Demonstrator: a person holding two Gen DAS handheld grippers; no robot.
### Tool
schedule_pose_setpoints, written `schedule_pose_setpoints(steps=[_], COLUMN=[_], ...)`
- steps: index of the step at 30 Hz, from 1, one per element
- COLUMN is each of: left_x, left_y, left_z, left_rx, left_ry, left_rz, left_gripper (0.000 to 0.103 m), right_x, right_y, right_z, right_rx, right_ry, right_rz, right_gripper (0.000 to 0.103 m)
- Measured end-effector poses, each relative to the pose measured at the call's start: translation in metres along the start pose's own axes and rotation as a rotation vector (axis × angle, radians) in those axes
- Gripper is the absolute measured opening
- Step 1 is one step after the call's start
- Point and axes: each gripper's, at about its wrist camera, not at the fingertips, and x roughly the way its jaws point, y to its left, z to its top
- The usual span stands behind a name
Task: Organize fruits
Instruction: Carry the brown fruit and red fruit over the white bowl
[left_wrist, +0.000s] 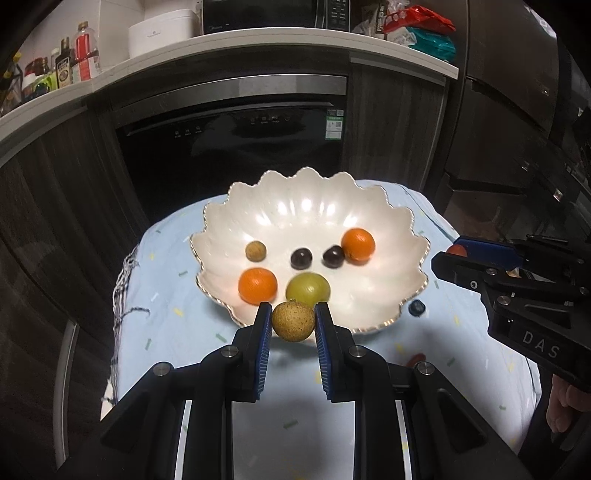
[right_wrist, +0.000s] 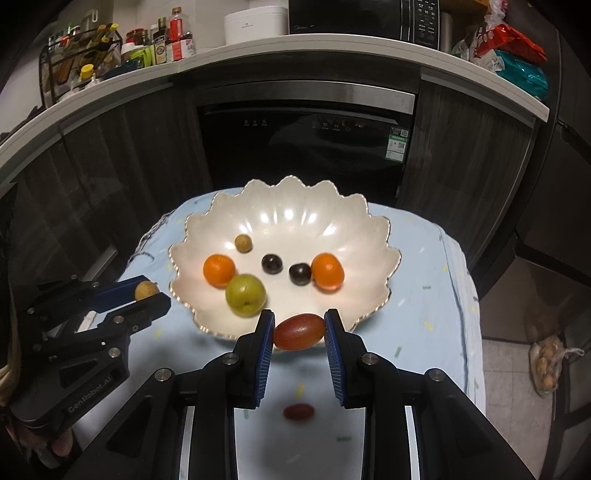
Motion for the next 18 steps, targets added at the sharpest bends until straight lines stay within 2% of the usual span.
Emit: schedule_pose_setpoints(steps=[18], left_x=[0.05], left_y=[0.022], left_z=[0.031], left_rx=[-0.017], left_ry=[0.036], left_rz=[0.041], left_gripper=[0.024], right_x=[0.048], right_y=[-0.014], right_z=[0.026], right_rx=[0.063], right_ry=[0.055], right_rz=[-0.037], right_gripper=[0.029])
